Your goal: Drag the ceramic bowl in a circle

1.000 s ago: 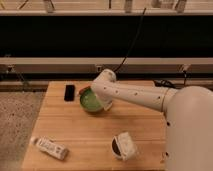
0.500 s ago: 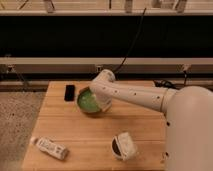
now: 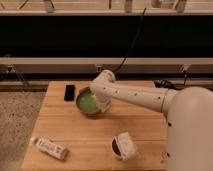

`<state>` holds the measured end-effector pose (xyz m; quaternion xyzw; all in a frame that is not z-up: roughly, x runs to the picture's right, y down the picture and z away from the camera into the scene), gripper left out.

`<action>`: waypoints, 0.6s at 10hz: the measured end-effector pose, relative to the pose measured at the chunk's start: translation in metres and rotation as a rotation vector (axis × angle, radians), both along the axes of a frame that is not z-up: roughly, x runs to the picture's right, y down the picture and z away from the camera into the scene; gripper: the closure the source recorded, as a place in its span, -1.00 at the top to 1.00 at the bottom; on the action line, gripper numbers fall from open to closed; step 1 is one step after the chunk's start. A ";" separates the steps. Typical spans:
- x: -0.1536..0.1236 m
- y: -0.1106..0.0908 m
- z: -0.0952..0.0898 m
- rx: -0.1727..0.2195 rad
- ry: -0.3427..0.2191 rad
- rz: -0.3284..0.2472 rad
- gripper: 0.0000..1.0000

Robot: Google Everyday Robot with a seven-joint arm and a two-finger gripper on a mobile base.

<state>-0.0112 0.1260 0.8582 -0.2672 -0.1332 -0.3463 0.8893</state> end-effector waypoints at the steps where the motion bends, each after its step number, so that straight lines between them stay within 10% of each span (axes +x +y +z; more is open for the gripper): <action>1: 0.002 0.001 -0.001 -0.008 -0.006 0.008 -0.96; 6: -0.003 0.005 -0.006 -0.017 -0.024 0.007 -0.96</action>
